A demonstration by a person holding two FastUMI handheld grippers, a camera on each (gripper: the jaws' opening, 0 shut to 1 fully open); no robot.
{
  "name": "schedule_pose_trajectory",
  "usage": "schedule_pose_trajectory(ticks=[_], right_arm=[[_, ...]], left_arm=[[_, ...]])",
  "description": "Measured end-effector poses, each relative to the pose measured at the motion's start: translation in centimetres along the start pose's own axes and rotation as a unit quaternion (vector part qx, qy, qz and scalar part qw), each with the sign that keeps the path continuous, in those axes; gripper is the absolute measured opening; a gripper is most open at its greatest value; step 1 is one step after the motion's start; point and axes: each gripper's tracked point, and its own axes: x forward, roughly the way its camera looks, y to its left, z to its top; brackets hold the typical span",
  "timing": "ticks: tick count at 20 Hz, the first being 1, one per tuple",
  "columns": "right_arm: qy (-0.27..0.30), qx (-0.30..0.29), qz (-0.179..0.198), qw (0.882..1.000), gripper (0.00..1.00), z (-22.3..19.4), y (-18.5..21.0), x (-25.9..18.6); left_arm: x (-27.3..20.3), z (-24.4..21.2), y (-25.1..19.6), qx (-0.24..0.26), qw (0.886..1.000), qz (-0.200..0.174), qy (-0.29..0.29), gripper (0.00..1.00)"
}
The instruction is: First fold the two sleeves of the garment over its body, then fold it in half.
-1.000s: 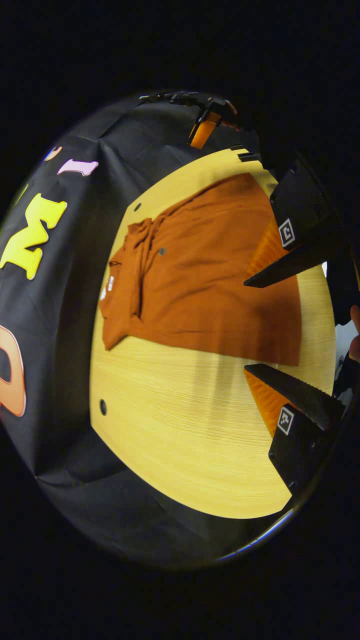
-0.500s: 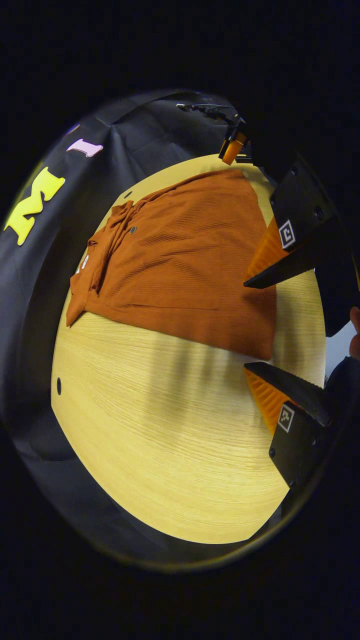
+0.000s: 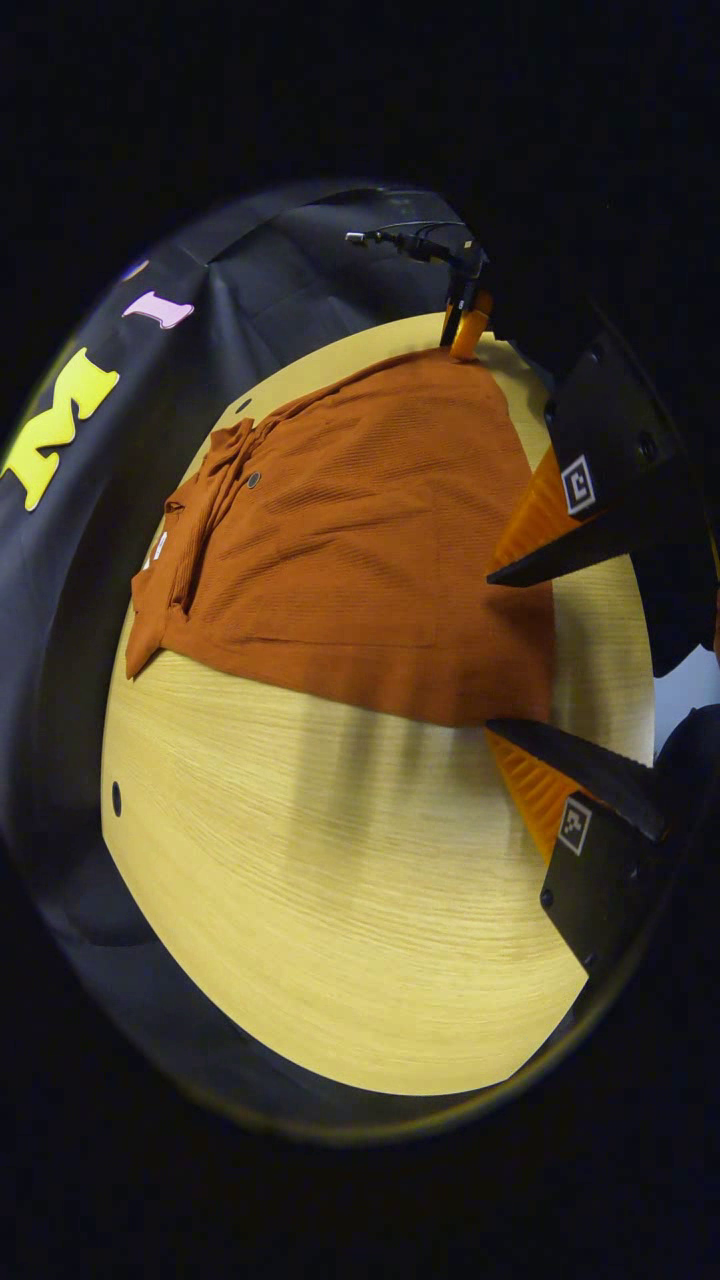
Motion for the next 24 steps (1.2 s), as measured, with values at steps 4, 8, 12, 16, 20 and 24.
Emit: schedule_pose_trajectory(ticks=[4,8,12,16,20,24], right_arm=[[0.002,0.023,0.005,1.000,0.30,0.9,0.3,0.4],[0.000,0.009,0.011,1.000,0.30,1.1,1.0,0.8],[0.010,0.028,-0.002,1.000,0.04,1.2,0.9,0.8],[0.012,0.006,0.005,1.000,0.04,1.7,1.2,1.0],[-0.013,0.026,0.019,0.999,0.04,4.8,2.2,-0.5],[-0.075,0.032,0.045,0.996,0.04,10.5,2.9,-3.4]], left_arm=[[1.1,0.0,-1.1,-0.008,1.000,-0.023,0.005,0.57],[1.8,-0.1,-1.5,-0.035,0.999,-0.035,0.006,0.19],[1.9,-0.1,-1.7,-0.032,0.999,-0.026,-0.006,0.08],[1.8,0.5,-2.9,-0.019,0.999,-0.028,-0.019,0.06],[0.9,2.8,-5.5,0.023,0.998,-0.043,-0.049,0.04],[-1.2,7.1,-7.2,0.048,0.992,-0.048,-0.103,0.04]])
